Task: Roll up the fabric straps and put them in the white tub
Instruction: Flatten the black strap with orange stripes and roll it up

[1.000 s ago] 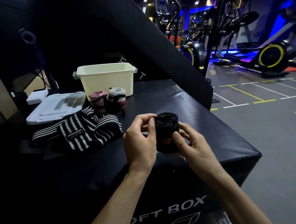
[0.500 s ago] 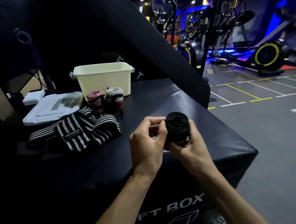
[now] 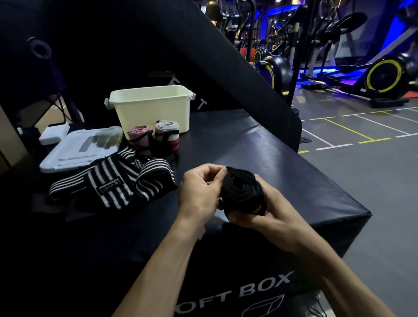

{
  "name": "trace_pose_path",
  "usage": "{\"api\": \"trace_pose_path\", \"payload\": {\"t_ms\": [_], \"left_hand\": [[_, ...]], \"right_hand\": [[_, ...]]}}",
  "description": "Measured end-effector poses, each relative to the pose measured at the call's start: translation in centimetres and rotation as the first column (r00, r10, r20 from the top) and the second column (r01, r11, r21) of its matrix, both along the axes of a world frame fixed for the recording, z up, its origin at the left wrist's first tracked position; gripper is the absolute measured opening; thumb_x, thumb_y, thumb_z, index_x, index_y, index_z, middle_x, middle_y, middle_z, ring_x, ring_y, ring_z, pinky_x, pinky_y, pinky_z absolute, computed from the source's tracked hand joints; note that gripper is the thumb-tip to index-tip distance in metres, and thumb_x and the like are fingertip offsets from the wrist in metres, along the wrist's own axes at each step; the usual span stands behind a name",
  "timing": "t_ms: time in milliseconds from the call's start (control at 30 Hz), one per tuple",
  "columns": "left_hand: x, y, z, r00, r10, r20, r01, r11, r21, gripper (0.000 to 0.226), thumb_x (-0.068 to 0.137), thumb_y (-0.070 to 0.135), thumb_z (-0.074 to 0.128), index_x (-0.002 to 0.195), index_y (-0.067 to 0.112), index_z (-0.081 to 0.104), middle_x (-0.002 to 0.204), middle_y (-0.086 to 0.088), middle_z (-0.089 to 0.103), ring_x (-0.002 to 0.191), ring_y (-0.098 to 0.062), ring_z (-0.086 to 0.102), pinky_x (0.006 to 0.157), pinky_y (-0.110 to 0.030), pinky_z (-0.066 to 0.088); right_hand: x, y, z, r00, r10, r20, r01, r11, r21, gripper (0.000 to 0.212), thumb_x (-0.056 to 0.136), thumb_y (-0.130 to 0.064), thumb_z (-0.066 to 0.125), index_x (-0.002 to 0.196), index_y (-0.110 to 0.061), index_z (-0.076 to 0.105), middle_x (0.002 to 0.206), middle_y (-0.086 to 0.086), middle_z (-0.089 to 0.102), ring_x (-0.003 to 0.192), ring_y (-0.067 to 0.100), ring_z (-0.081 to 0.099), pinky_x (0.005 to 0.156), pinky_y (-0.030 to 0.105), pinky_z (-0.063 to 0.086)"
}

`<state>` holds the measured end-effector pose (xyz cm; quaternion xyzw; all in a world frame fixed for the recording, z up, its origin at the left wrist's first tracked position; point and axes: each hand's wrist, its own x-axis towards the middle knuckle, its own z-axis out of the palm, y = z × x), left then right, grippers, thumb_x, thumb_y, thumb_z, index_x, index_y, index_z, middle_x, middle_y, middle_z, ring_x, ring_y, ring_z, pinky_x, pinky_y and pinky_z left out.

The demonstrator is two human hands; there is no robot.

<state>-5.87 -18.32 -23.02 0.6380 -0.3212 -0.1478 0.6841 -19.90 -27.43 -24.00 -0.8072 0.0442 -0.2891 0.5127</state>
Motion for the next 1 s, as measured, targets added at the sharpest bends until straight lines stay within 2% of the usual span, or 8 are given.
{"api": "trace_pose_path", "payload": {"t_ms": [167, 300, 433, 567, 733, 833, 900, 1000], "left_hand": [[0.7, 1.3, 1.0, 0.953, -0.293, -0.073, 0.295, 0.955, 0.019, 0.015, 0.099, 0.015, 0.065, 0.087, 0.012, 0.074, 0.072, -0.007, 0.066, 0.055, -0.01, 0.055, 0.045, -0.022, 0.046], [0.3, 1.0, 0.8, 0.983, -0.181, -0.012, 0.181, 0.983, -0.02, 0.018, 0.101, 0.016, 0.063, 0.087, 0.011, 0.073, 0.069, -0.003, 0.068, 0.054, -0.009, 0.058, 0.047, -0.024, 0.047], [-0.3, 0.6, 0.4, 0.998, -0.049, -0.042, 0.046, 0.996, -0.081, 0.016, 0.1, 0.017, 0.064, 0.087, 0.012, 0.071, 0.074, -0.003, 0.071, 0.063, -0.014, 0.065, 0.049, -0.027, 0.053], [-0.7, 0.3, -0.7, 0.994, 0.009, 0.111, -0.008, 1.0, -0.006, 0.029, 0.078, 0.055, 0.064, 0.082, 0.027, 0.072, 0.077, 0.002, 0.076, 0.072, -0.015, 0.071, 0.069, -0.038, 0.061], [-0.3, 1.5, -0.1, 0.912, -0.053, 0.406, 0.038, 0.998, 0.045, 0.006, 0.095, 0.023, 0.069, 0.095, 0.022, 0.075, 0.072, 0.004, 0.073, 0.061, -0.012, 0.071, 0.065, -0.035, 0.061], [0.0, 2.2, 0.1, 0.808, -0.004, 0.589, -0.045, 0.997, 0.069, 0.009, 0.095, 0.027, 0.067, 0.095, 0.024, 0.075, 0.071, 0.012, 0.071, 0.062, -0.007, 0.07, 0.063, -0.03, 0.059], [0.3, 2.2, 0.2, 0.838, -0.025, 0.544, -0.036, 0.994, 0.102, 0.009, 0.095, 0.025, 0.068, 0.09, 0.023, 0.075, 0.066, 0.012, 0.069, 0.059, -0.005, 0.067, 0.058, -0.027, 0.057], [0.8, 2.0, 0.4, 0.949, -0.107, 0.296, 0.074, 0.99, 0.121, 0.017, 0.097, 0.015, 0.067, 0.083, 0.021, 0.073, 0.063, 0.005, 0.067, 0.052, -0.005, 0.06, 0.044, -0.025, 0.05]], "right_hand": [[-0.5, 0.0, 0.0, 0.997, 0.081, -0.009, -0.079, 0.991, 0.11, 0.054, 0.08, -0.004, 0.08, 0.129, -0.009, 0.057, 0.118, 0.01, 0.068, 0.111, 0.025, 0.067, 0.094, 0.039, 0.054], [0.2, 0.4, -0.8, 0.996, -0.074, 0.051, 0.06, 0.971, 0.23, 0.07, 0.07, -0.023, 0.09, 0.125, -0.016, 0.047, 0.122, 0.009, 0.066, 0.112, 0.028, 0.069, 0.092, 0.045, 0.057], [0.5, 0.5, -0.8, 0.966, -0.241, 0.092, 0.231, 0.967, 0.106, 0.062, 0.071, -0.024, 0.087, 0.122, -0.02, 0.052, 0.116, -0.003, 0.066, 0.108, 0.011, 0.066, 0.088, 0.027, 0.054], [0.9, 0.6, -1.0, 0.963, -0.247, 0.11, 0.24, 0.968, 0.074, 0.056, 0.074, -0.009, 0.089, 0.119, -0.02, 0.058, 0.108, -0.004, 0.069, 0.097, 0.012, 0.069, 0.083, 0.034, 0.057], [0.2, 0.1, -0.9, 0.97, -0.233, 0.063, 0.231, 0.972, 0.041, 0.056, 0.069, -0.011, 0.093, 0.113, -0.021, 0.059, 0.102, -0.007, 0.07, 0.093, 0.011, 0.069, 0.078, 0.024, 0.054], [-0.1, -0.3, -0.8, 0.985, -0.172, 0.004, 0.172, 0.985, -0.001, 0.05, 0.072, -0.008, 0.09, 0.11, -0.022, 0.059, 0.096, -0.012, 0.066, 0.086, 0.007, 0.065, 0.074, 0.02, 0.049], [-0.3, -0.1, -0.4, 0.991, -0.129, -0.028, 0.127, 0.991, -0.048, 0.048, 0.073, -0.006, 0.088, 0.109, -0.021, 0.06, 0.094, -0.01, 0.064, 0.083, 0.007, 0.063, 0.073, 0.022, 0.049], [-0.5, -0.1, 0.1, 0.994, -0.094, -0.061, 0.088, 0.992, -0.087, 0.047, 0.073, -0.004, 0.087, 0.11, -0.018, 0.061, 0.096, -0.005, 0.063, 0.083, 0.015, 0.061, 0.072, 0.029, 0.05]]}}
